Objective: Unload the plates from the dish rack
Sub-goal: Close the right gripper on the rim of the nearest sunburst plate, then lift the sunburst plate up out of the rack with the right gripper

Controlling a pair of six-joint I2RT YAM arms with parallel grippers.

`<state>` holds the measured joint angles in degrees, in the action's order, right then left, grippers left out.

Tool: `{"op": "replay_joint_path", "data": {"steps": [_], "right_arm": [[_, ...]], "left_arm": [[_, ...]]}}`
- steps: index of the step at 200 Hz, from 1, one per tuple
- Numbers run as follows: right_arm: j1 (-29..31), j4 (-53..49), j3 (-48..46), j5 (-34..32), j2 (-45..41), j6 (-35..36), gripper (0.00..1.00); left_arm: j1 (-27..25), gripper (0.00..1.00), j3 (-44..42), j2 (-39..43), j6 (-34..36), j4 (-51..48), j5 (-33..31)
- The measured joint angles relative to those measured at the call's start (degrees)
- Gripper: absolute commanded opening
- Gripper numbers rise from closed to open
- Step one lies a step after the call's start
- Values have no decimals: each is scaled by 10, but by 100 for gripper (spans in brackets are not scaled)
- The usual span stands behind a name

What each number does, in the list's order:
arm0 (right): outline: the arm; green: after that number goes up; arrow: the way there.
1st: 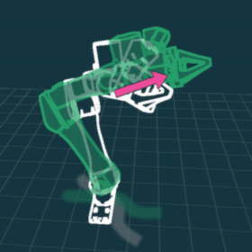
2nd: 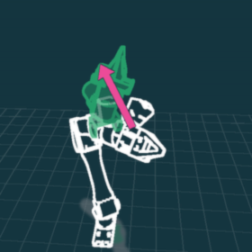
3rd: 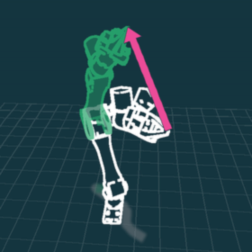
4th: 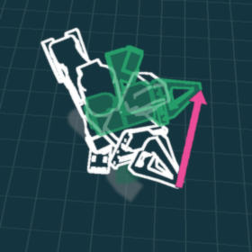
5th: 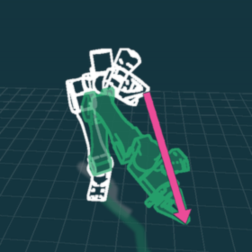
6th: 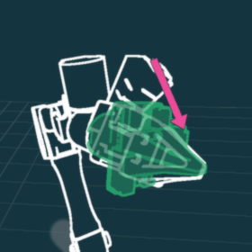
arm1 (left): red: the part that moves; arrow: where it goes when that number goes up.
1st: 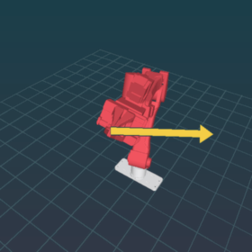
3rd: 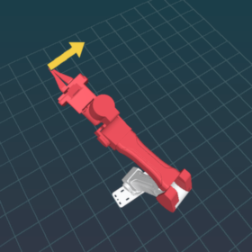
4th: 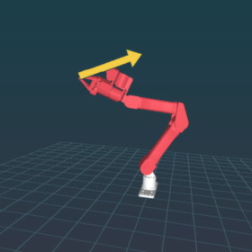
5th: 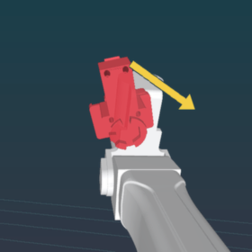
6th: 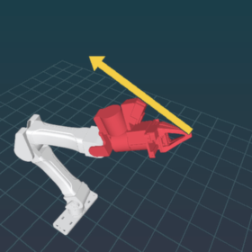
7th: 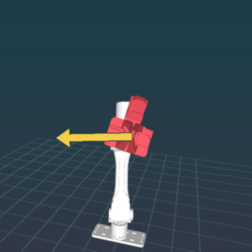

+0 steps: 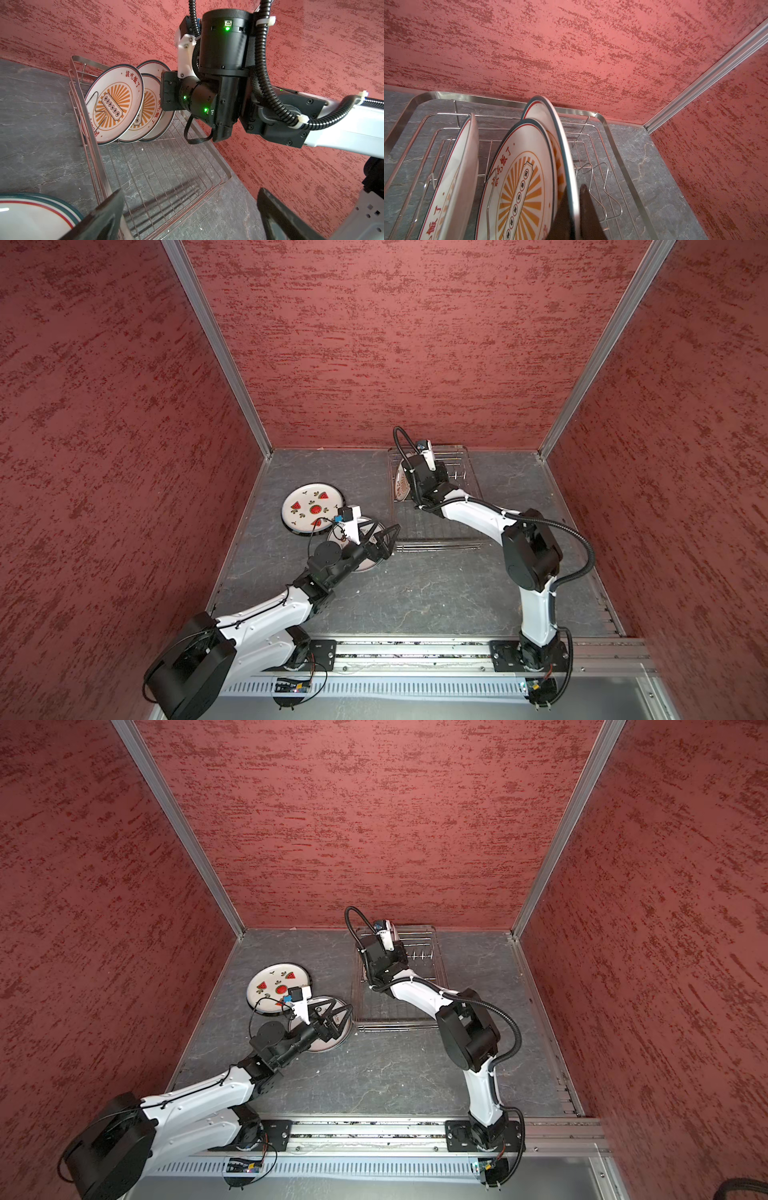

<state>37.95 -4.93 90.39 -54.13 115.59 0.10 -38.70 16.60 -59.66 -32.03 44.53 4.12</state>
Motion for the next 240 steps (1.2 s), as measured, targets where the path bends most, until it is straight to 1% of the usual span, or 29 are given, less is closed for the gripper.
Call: {"op": "replay_joint_path", "data": {"steps": [34, 76, 145, 165, 213, 229, 240], "right_arm": [[1, 9, 0, -9, -14, 15, 0], [2, 24, -14, -28, -64, 25, 0], [2, 61, -85, -53, -144, 38, 0], [2, 71, -121, -53, -176, 36, 0], [1, 76, -222, -23, -280, -6, 0], [-3, 84, -265, 5, -326, -25, 0], [-12, 90, -299, 35, -363, -42, 0]], "left_arm": [[0, 99, 0, 0, 0, 0, -2], [0, 99, 0, -12, 0, 0, -3], [-11, 99, 0, -11, 6, -3, -18], [-14, 99, 0, -11, 9, -7, -21], [-28, 100, 3, -11, 10, -11, -30], [-34, 99, 5, -11, 10, -12, -31], [-39, 99, 7, -11, 11, -11, -31]]}}
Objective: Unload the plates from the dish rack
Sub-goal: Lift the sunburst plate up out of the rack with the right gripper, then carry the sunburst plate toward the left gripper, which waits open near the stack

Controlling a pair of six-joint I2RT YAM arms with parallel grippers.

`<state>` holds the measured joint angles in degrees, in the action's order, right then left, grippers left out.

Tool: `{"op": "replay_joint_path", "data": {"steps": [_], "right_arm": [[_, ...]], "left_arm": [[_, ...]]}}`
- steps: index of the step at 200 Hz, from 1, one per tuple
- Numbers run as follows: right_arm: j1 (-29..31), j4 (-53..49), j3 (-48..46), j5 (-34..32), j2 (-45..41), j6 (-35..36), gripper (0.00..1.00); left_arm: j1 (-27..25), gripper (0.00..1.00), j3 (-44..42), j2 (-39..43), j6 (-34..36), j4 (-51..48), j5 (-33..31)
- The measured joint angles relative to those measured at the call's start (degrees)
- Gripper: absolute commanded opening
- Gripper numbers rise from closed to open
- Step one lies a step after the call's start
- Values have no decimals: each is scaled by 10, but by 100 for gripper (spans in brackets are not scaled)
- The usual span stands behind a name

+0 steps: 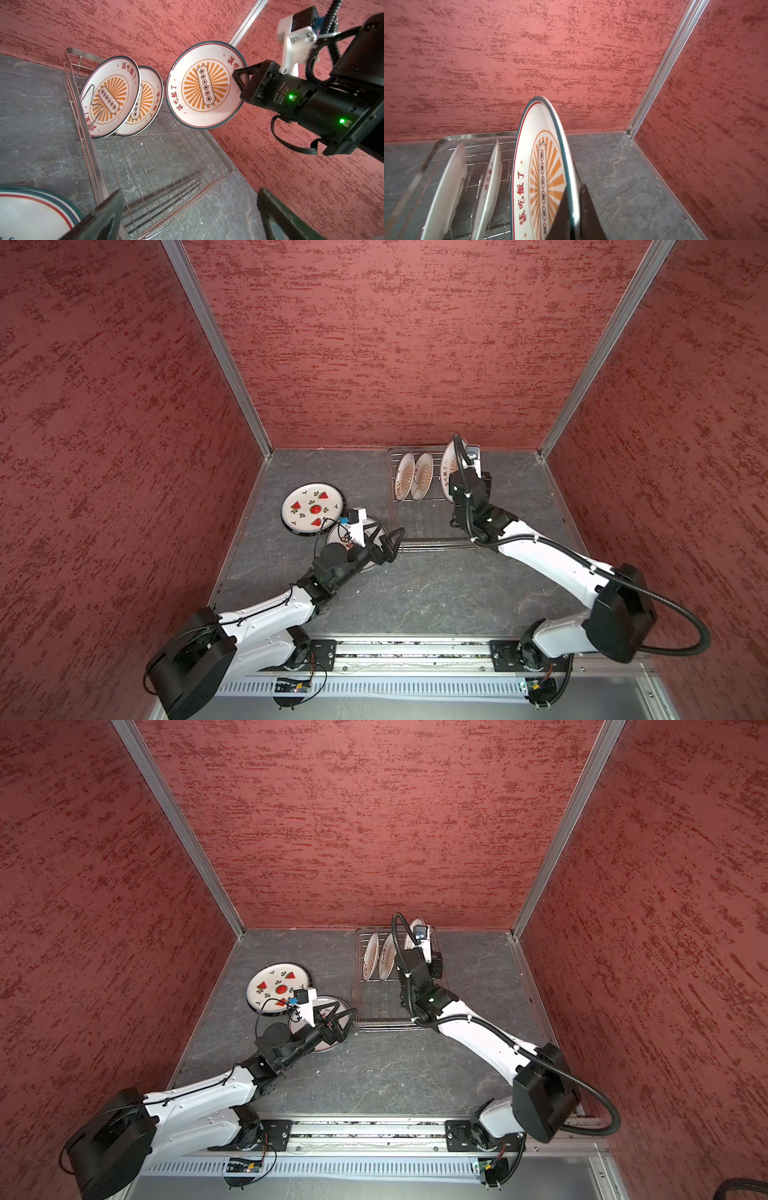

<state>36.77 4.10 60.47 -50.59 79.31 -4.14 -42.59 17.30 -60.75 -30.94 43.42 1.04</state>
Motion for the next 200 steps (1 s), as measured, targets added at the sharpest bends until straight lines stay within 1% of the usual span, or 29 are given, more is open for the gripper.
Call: {"op": "replay_joint_path", "data": {"steps": [23, 41, 80, 110, 131, 154, 175, 200], "right_arm": [[-25, 27, -65, 57, -67, -34, 0], [-60, 53, -117, 116, -113, -67, 0], [-158, 118, -249, 296, -202, -168, 0], [-215, 192, -331, 434, -231, -256, 0], [-229, 259, -388, 516, -248, -317, 0], [-231, 340, -435, 579, -261, -375, 0], [-231, 428, -469, 619, -260, -416, 0], [-231, 543, -507, 645, -238, -454, 0]], "left_arm": [[-8, 99, 0, 0, 0, 1, 0], [-10, 99, 0, 0, 0, 2, 0], [-13, 99, 0, -5, 13, 24, 0], [-19, 99, 0, -17, 18, 45, 2], [-20, 99, 0, -21, 19, 48, 3], [-21, 99, 0, -21, 18, 60, 3], [-21, 99, 0, -20, 17, 71, 0], [-21, 100, 0, -20, 10, 83, 2]]}}
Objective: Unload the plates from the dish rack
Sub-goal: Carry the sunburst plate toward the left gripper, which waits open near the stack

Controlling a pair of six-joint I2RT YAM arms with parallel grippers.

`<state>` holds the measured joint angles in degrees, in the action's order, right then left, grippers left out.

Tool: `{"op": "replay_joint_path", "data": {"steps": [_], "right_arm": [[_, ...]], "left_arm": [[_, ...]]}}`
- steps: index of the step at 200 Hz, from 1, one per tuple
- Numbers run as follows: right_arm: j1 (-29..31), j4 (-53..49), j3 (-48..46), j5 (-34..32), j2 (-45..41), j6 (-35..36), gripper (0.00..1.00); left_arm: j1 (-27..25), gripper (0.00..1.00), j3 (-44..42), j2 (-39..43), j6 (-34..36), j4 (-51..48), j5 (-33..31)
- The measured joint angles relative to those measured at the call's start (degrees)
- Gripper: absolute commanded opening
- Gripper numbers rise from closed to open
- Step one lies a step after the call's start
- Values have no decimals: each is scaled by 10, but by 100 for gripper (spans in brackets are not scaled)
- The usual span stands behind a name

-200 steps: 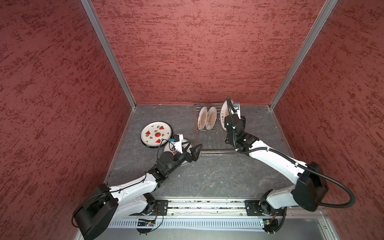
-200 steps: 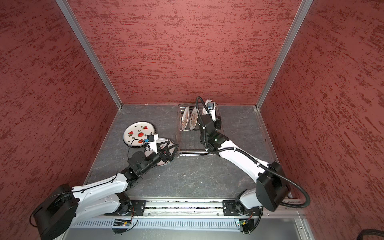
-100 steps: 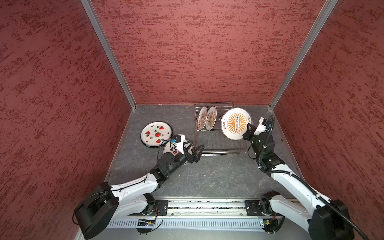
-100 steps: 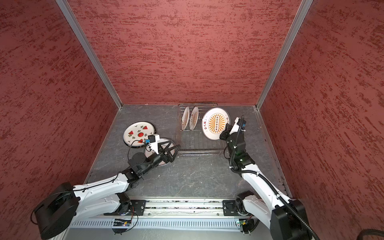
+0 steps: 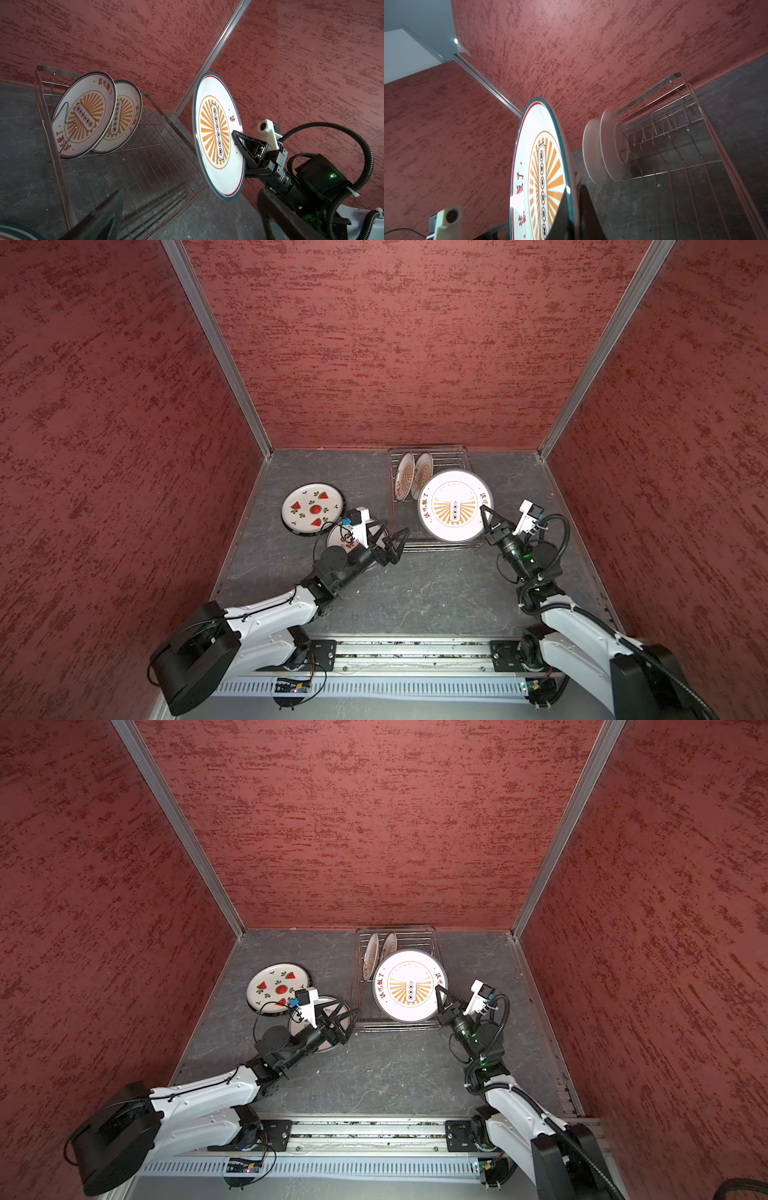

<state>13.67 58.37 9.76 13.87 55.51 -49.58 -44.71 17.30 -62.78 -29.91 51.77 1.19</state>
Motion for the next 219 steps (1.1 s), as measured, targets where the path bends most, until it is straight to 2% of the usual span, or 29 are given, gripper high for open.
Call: {"op": "replay_joint_path", "data": {"steps": [50, 73, 115, 130, 153, 173, 219], "right_arm": [[1, 210, -36, 41, 115, -37, 0], [18, 246, -36, 46, 141, -28, 0], [56, 276, -36, 45, 131, 11, 0], [67, 281, -36, 45, 128, 25, 0], [79, 286, -41, 40, 122, 45, 0], [88, 287, -47, 35, 116, 61, 0], [110, 288, -60, 13, 96, 99, 0]], "left_arm": [[-11, 99, -6, -18, -7, 68, 15], [-20, 99, -6, -21, -6, 69, 14], [-26, 98, -5, -21, -4, 61, 10], [-27, 94, -4, -21, -3, 58, 10], [-29, 75, -2, -19, -6, 48, 6], [-31, 64, -1, -11, -7, 31, -3], [-34, 49, 8, -5, -9, 0, -11]]}}
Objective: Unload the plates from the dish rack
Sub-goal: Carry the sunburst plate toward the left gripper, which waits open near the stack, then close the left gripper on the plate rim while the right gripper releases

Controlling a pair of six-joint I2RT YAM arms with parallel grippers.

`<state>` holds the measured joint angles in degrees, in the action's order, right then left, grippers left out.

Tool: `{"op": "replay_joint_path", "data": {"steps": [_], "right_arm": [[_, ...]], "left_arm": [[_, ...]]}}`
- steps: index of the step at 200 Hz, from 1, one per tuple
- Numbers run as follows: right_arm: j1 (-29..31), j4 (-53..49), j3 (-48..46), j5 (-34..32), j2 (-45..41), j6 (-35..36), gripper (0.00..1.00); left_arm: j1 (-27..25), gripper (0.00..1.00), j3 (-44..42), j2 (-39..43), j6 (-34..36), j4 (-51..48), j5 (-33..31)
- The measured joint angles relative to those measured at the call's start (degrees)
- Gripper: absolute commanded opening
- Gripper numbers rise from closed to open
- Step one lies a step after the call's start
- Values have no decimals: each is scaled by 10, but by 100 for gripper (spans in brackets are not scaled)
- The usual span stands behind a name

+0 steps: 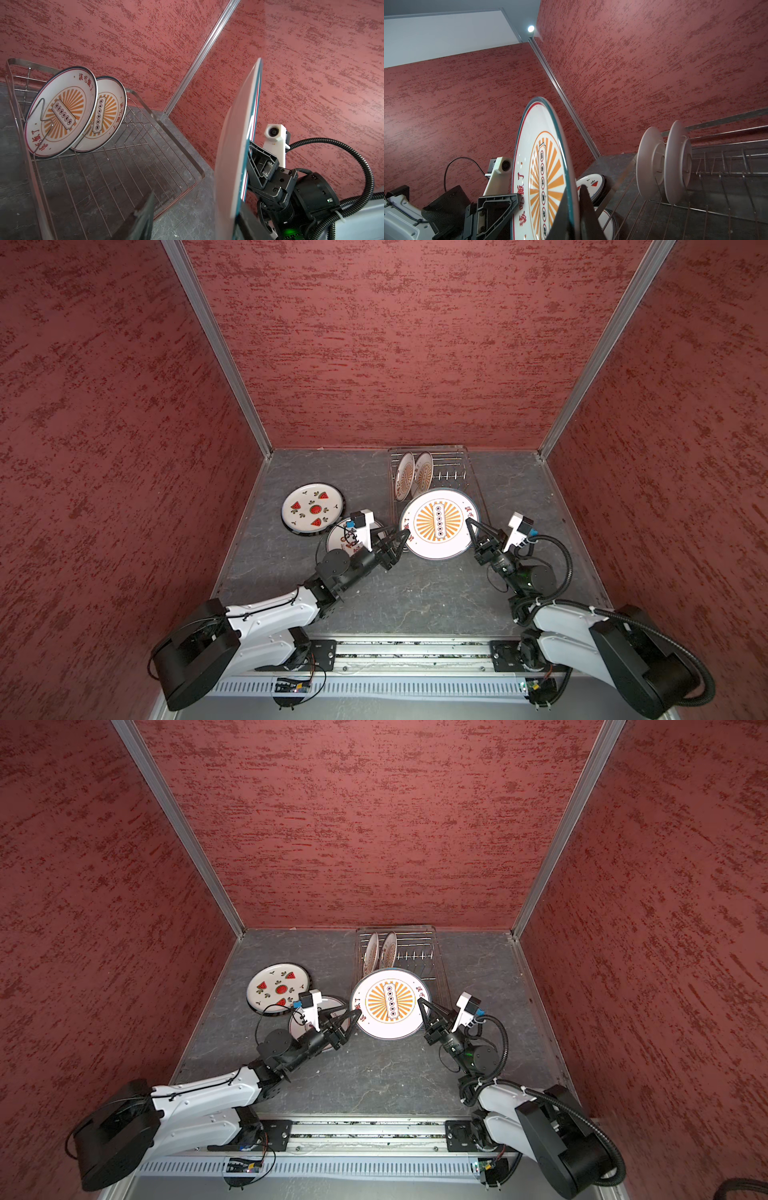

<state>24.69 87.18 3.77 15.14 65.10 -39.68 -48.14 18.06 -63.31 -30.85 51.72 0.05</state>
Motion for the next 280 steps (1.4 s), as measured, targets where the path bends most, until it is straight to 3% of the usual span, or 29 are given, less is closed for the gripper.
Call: {"op": "replay_joint_path", "data": {"steps": [121, 166, 194, 203, 209, 218, 222, 280], "right_arm": [[49, -9, -5, -67, -1, 72, 0], [50, -9, -5, -68, -1, 72, 0], [51, -14, -5, -67, -6, 73, 15], [51, -14, -5, -65, -10, 77, 26], [51, -14, -5, -63, -15, 78, 46], [52, -15, -4, -60, -20, 83, 87], [52, -15, -4, -59, -22, 83, 97], [52, -35, 1, -87, -46, 81, 99]], "left_arm": [[-4, 0, 33, 0, 11, -71, 18], [-3, 0, 33, 0, 10, -71, 26], [-1, 0, 33, -1, 9, -68, 28], [-1, 0, 33, -1, 2, -68, 30], [-1, 0, 31, -1, -2, -67, 31], [-1, 0, 27, -1, -7, -65, 31], [-1, 0, 25, -1, -9, -64, 31], [13, 0, -3, 0, -45, -43, 26]]}}
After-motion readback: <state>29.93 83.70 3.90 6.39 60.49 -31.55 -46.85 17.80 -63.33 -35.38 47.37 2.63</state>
